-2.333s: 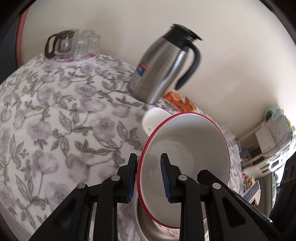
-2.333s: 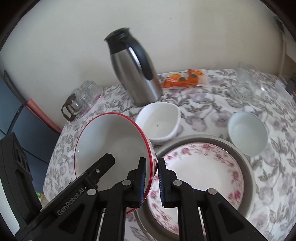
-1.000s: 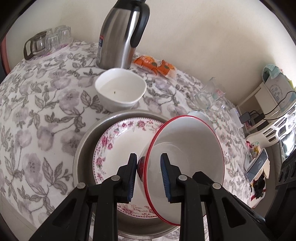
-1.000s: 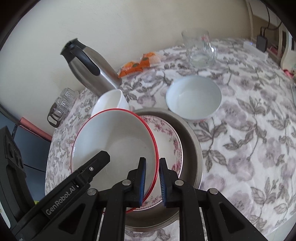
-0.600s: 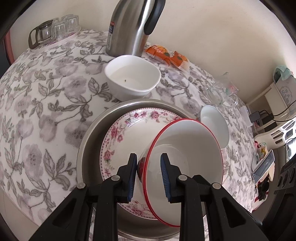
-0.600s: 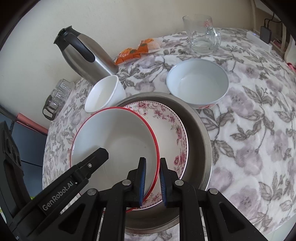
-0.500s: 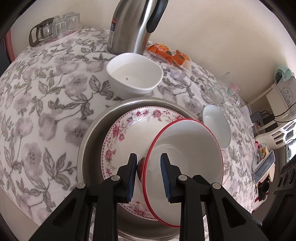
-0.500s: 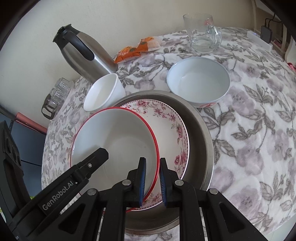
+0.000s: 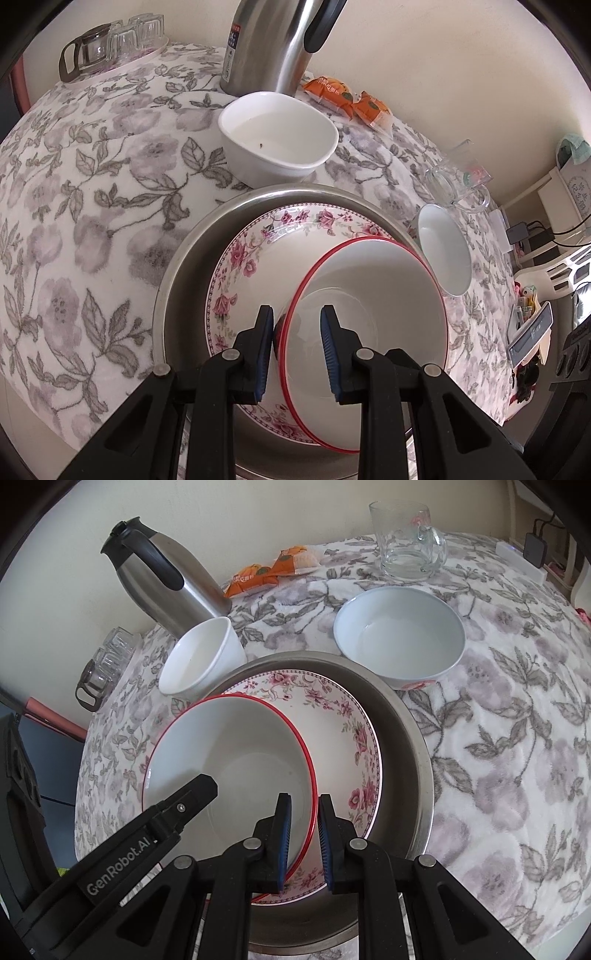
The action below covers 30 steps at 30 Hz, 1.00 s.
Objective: Organize plates and bowls
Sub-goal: 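Open both grippers to release the red-rimmed bowl in the basin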
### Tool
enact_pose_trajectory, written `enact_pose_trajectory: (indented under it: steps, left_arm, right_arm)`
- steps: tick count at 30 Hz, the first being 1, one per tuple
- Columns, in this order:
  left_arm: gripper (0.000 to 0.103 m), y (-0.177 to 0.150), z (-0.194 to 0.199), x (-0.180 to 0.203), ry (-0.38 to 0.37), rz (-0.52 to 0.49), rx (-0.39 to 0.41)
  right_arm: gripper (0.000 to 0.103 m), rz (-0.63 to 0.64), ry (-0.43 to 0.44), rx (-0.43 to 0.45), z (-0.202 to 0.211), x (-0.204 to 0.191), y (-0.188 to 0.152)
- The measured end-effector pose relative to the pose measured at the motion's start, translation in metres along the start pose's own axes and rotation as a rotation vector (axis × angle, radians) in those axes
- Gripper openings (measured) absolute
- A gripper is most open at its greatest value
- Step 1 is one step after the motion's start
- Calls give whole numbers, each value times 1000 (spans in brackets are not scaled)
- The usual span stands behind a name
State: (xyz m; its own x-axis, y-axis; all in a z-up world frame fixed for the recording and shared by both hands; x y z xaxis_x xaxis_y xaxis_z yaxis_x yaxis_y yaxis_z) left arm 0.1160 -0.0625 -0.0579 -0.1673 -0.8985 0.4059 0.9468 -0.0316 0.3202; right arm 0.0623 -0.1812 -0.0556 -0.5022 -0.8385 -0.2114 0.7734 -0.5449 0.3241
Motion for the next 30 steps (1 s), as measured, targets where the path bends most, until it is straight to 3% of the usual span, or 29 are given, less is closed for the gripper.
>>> enact_pose_trajectory:
  steps: [14, 23, 26, 27, 29, 30]
  left_arm:
    - [27, 4, 5, -3, -40, 6, -1]
    - [27, 8, 27, -3, -11, -21, 37]
    - [32, 6, 39, -3, 12, -46, 67]
    - [37, 6, 43, -2, 27, -58, 80]
    - [51, 4, 51, -2, 51, -73, 109]
    - [60, 3, 53, -3, 56, -72, 118]
  right_arm:
    - [24, -5, 28, -1, 3, 0, 1]
    - [32, 5, -1, 43, 24, 9, 3]
    - [33, 14, -8, 75, 35, 11, 0]
    - [37, 17, -9, 88, 39, 11, 0]
    - [65, 27, -6, 120, 47, 11, -1]
    - [67, 34, -8, 134, 49, 11, 0]
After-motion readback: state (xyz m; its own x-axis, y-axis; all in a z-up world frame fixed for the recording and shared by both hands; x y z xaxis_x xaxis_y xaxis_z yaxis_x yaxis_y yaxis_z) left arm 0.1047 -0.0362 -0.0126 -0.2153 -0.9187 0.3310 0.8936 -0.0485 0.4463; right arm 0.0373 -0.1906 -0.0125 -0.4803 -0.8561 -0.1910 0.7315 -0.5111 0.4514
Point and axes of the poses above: each gripper's, at about its wrist camera, not at the fingertips, and z roughly against the way its jaws point, x to its right, y to its top, the point moved 5 cm from there along -z, roughly the way its jaws point, and after that the axes turned 8 degrees about -y, right-handed, at the moved point
